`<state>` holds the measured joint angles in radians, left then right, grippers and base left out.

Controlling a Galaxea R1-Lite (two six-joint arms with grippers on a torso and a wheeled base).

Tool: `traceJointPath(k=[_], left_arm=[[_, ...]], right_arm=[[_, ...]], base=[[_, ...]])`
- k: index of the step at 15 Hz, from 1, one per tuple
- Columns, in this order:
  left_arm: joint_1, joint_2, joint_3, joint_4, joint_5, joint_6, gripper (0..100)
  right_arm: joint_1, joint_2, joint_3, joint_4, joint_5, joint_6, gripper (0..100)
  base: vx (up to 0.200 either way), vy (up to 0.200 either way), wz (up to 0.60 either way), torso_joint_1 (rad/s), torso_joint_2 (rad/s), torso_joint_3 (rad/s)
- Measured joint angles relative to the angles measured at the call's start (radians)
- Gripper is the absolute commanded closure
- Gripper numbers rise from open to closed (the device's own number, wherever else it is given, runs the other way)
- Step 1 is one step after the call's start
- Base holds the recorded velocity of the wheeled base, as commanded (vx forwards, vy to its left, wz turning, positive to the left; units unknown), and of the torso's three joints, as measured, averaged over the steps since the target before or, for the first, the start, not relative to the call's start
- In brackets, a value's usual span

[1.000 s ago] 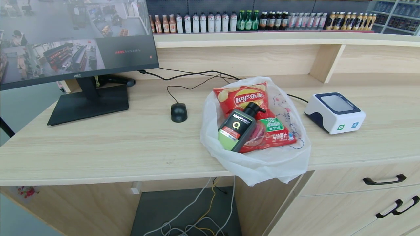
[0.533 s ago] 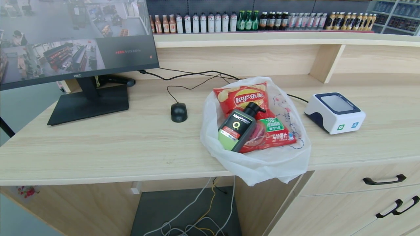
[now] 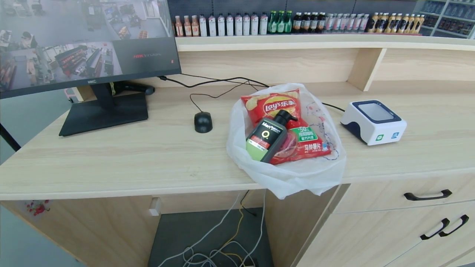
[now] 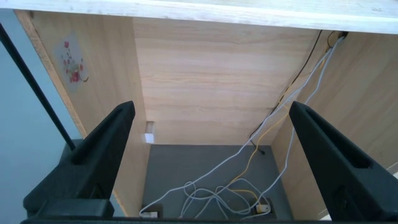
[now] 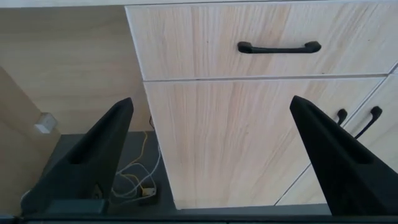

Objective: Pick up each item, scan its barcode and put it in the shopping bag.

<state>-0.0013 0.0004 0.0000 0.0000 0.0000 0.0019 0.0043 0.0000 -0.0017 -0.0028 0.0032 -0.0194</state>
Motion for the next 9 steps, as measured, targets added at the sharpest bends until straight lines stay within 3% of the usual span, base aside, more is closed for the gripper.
traceJointPath(k=[2, 9], left_arm=[[0.0, 0.0, 0.0, 0.001, 0.001, -0.007, 0], [0.001, 0.0, 0.0, 0.002, 0.002, -0.011, 0]], right_arm=[[0.0, 0.0, 0.0, 0.0, 0.0, 0.0, 0], [-0.001, 0.0, 0.0, 0.0, 0.0, -0.001, 0]], base=[[0.0, 0.0, 0.0, 0.0, 0.0, 0.0], [0.0, -0.2, 0.0, 0.003, 0.0, 0.002]])
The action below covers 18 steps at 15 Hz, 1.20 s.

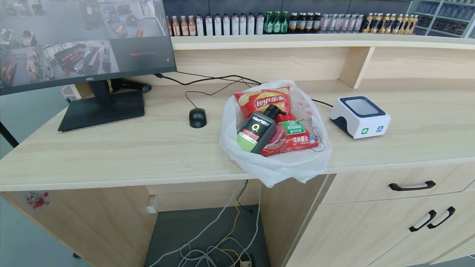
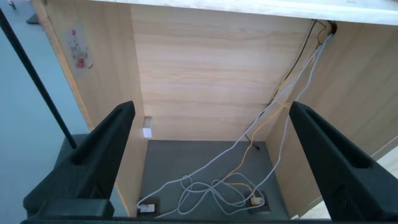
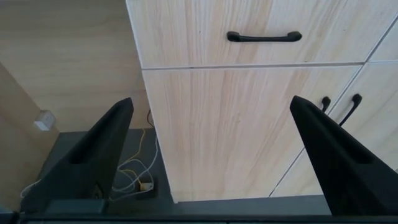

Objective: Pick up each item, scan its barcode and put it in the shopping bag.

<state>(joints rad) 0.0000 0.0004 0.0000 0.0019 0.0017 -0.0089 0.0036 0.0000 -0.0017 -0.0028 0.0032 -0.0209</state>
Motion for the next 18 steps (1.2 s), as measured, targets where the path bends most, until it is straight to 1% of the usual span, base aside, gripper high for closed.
traceJointPath(k=[17, 18], left_arm=[[0.0, 0.0, 0.0, 0.0, 0.0, -0.005, 0], [0.0, 0.0, 0.0, 0.0, 0.0, -0.004, 0]], right_arm=[[0.001, 0.0, 0.0, 0.0, 0.001, -0.004, 0], [0.001, 0.0, 0.0, 0.0, 0.0, 0.0, 0]], base=[[0.0, -0.2, 0.0, 0.002, 0.0, 0.001], [0.0, 0.0, 0.0, 0.0, 0.0, 0.0]])
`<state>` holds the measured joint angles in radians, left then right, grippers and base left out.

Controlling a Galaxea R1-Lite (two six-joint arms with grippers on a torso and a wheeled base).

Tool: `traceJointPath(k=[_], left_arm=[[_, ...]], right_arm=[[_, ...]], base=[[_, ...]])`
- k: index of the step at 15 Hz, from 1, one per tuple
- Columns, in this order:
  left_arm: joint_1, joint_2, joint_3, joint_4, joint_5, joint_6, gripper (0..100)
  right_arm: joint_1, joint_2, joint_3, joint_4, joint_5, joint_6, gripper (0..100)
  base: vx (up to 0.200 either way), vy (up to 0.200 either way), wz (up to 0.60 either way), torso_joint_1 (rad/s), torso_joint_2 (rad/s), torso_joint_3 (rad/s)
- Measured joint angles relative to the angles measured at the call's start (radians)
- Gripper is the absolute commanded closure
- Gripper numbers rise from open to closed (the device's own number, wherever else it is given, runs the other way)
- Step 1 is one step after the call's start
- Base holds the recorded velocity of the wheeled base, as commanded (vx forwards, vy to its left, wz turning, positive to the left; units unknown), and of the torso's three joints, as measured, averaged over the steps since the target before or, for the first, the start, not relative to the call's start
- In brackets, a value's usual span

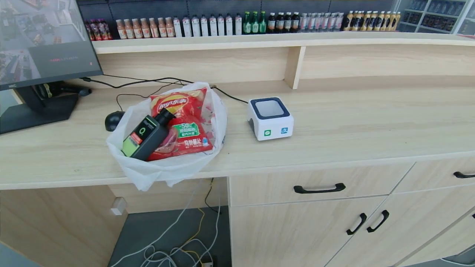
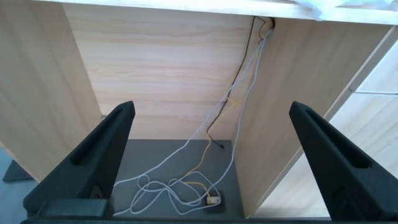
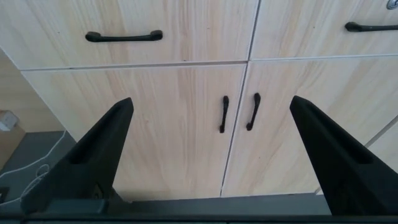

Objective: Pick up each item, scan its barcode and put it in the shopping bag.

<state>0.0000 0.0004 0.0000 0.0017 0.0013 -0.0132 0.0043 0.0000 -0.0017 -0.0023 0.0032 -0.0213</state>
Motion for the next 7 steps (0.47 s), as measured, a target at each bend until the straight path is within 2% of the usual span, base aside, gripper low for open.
traceJointPath(k=[7], left_arm=[[-0.001, 0.0, 0.0, -0.002, 0.0, 0.012, 0]], right_arm=[[0.0, 0.0, 0.0, 0.0, 0.0, 0.002, 0]], base=[[0.0, 0.0, 0.0, 0.0, 0.0, 0.0]])
